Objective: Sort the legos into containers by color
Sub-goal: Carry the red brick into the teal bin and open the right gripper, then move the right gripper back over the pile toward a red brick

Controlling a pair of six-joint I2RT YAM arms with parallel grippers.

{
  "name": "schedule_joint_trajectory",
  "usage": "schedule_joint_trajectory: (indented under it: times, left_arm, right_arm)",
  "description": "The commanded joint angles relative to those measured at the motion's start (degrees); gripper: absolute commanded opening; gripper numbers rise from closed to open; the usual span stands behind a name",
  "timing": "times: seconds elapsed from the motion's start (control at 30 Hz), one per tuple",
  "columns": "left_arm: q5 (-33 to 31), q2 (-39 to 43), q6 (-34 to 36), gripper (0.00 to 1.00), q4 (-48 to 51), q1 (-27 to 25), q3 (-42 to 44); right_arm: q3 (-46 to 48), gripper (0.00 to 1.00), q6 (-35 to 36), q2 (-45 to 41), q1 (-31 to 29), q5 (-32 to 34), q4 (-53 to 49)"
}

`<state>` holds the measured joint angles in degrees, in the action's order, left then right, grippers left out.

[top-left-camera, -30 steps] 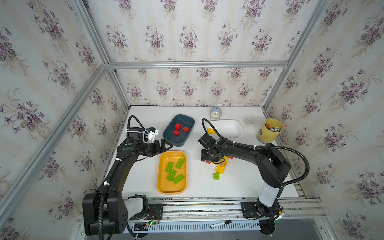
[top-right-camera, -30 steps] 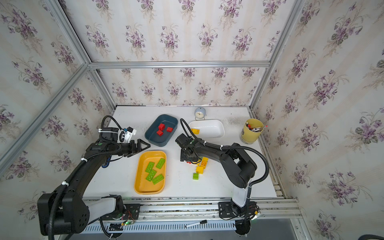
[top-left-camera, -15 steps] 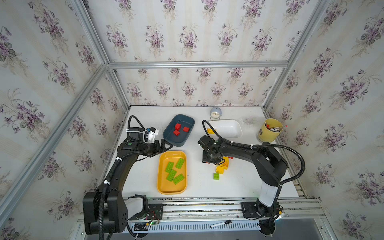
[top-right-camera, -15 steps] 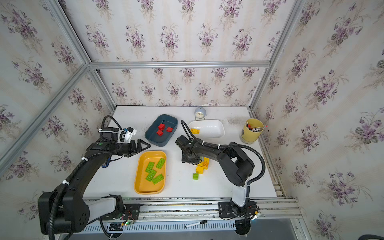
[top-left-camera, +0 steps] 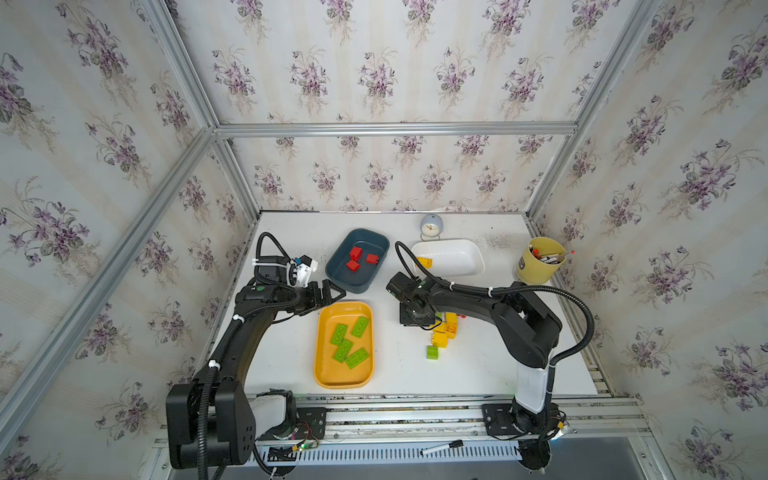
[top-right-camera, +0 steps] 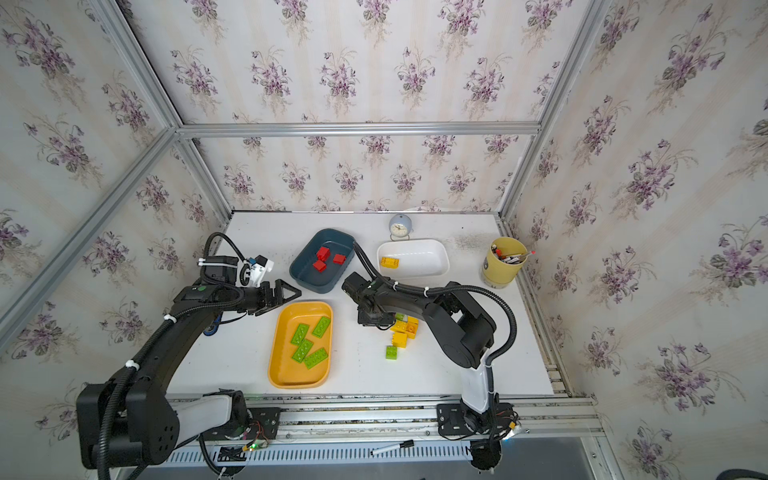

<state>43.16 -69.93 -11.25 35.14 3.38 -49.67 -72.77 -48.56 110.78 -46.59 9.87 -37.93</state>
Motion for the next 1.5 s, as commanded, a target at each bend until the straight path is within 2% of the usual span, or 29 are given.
schedule_joint_trajectory:
  times: [0.0,0.17,0.3,0.33,0.4,0.47,0.67,0.83,0.9,1.0,1.1,1.23,1.3,1.47]
  left_arm:
    - [1.0,0.0,1.1,0.99,-0.8,0.1,-0.2]
    - [1.6,0.6,0.6,0.99,-0.8,0.1,-0.3]
    - [1.3,1.0,-0.1,0.99,-0.9,0.1,-0.6]
    - [1.3,1.1,-0.3,0.99,-0.8,0.1,-0.8]
    - [1.5,1.6,-0.9,0.99,-0.8,0.1,-0.9]
    - [1.5,2.4,-1.3,0.99,-0.8,0.1,-0.7]
    - [1.6,4.0,-2.5,0.99,-0.9,0.1,0.1]
    - [1.6,4.6,-3.2,0.99,-1.2,0.1,0.1]
    - [1.6,4.7,-3.3,0.99,-1.1,0.1,0.0]
    - [1.7,4.7,-3.5,0.99,-1.1,0.1,-0.1]
    - [1.7,4.5,-3.6,0.99,-1.2,0.1,-0.1]
    - [1.8,4.2,-3.5,0.99,-1.1,0.1,-0.3]
    - [1.8,3.9,-3.4,0.99,-1.1,0.1,-0.5]
    - [1.9,3.4,-3.3,0.99,-1.1,0.1,-0.3]
  right_arm:
    - [-0.5,0.26,2.3,0.0,0.0,2.9,-2.7]
    - [-1.3,0.22,9.4,-6.1,0.0,1.3,0.3]
    - [-4.4,0.23,19.5,-8.0,0.9,-5.9,9.3]
    - [-5.4,0.23,20.3,-7.6,1.4,-7.6,11.2]
    - [-9.5,0.22,21.4,-5.2,2.9,-12.4,14.0]
    - [-13.4,0.21,21.9,-2.5,3.5,-14.2,16.2]
    - [-27.8,0.21,22.9,8.2,4.5,-16.1,17.2]
    - [-38.5,0.23,23.4,17.1,4.5,-15.3,15.7]
    - [-42.7,0.27,24.2,20.3,4.5,-14.1,13.6]
    - [-46.9,0.43,25.5,23.3,4.5,-13.0,10.5]
    - [-47.3,0.6,25.9,23.0,4.7,-12.7,9.8]
    - [-45.6,0.63,27.0,20.0,5.4,-13.4,8.9]
    - [-43.0,0.68,27.8,17.2,5.8,-14.1,8.4]
    - [-30.1,0.7,27.9,5.6,7.3,-15.2,5.8]
